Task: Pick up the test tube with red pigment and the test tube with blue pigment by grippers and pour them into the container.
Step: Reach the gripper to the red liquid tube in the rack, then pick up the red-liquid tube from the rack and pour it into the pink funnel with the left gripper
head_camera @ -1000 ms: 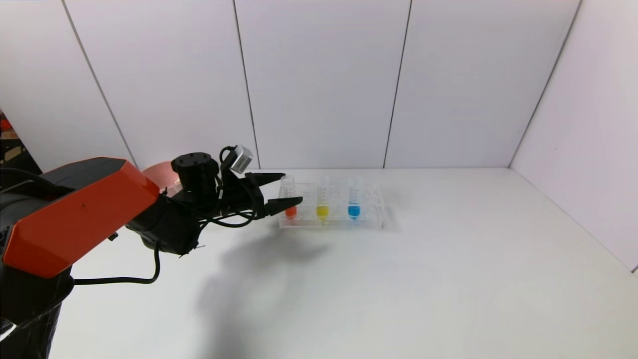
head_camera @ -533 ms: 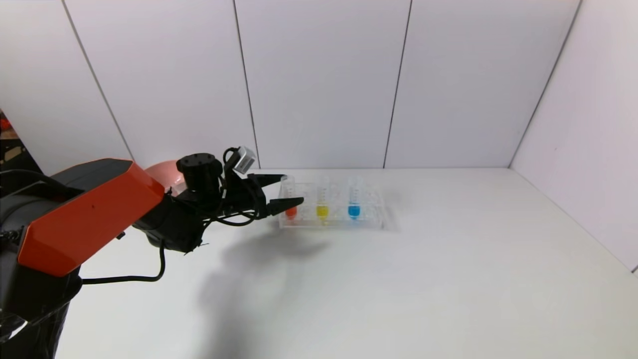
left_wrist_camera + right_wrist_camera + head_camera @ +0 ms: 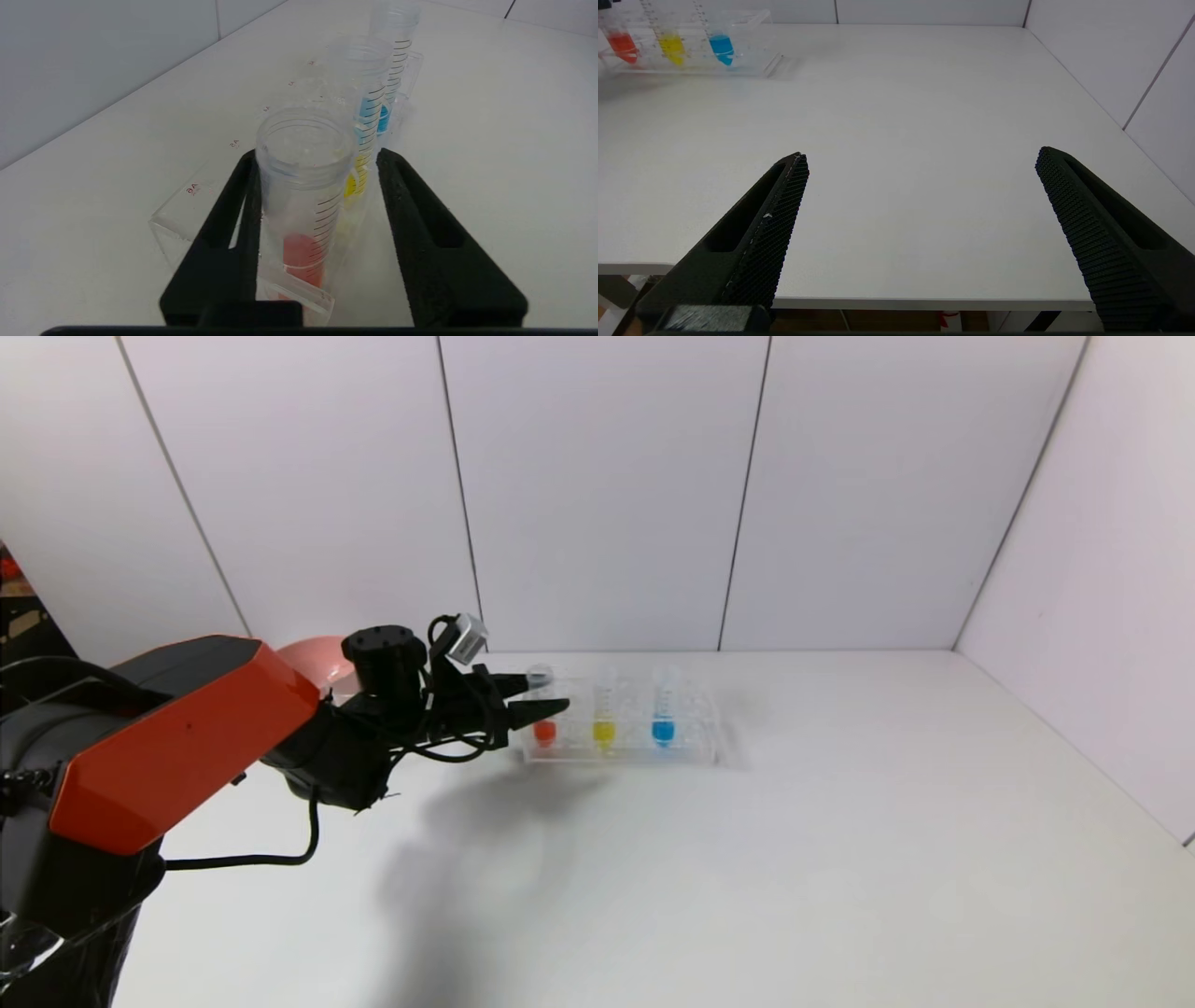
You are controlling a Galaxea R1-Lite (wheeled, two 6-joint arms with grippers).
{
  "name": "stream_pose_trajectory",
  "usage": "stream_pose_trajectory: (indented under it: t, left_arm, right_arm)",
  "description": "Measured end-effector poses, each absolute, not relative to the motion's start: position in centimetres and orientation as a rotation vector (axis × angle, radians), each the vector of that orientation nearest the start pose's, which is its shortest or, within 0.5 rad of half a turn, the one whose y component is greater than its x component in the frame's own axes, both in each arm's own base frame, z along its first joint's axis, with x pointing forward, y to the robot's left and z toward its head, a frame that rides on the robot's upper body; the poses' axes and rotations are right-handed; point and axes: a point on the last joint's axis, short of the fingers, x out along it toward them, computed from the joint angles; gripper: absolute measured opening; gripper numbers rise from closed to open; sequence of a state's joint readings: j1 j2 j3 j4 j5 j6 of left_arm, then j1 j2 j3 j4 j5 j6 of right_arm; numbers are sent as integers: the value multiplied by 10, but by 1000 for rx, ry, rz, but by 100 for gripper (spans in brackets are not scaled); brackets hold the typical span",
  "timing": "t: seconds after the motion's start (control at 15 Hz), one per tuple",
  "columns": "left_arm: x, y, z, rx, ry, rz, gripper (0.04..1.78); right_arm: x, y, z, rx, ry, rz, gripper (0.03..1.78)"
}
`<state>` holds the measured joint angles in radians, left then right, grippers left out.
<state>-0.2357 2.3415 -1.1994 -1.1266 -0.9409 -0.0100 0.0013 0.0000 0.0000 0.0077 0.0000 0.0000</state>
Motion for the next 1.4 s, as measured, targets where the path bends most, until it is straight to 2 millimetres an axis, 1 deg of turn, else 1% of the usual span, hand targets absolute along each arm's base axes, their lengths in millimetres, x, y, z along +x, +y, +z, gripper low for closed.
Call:
stream_pose_trajectory:
  t: [0.07, 0.13, 0.2, 0.8, 1.4]
  left_arm:
    - [427, -121, 86, -15, 22, -1176, 62]
    - [427, -121, 86, -14, 22, -1176, 50]
    - [427, -121, 86, -14, 21, -1175, 45]
    - [427, -122, 87, -16, 22, -1176, 44]
    - [421, -118, 115, -29, -17, -1143, 44]
  right_arm:
    - [-23, 0, 75, 0, 8, 1, 178]
    - [-23, 0, 75, 0, 8, 1, 177]
    - [-23, 0, 75, 0, 8, 1, 177]
    - [-23, 0, 75, 0, 8, 2, 177]
    - [-23, 0, 75, 0, 8, 1, 177]
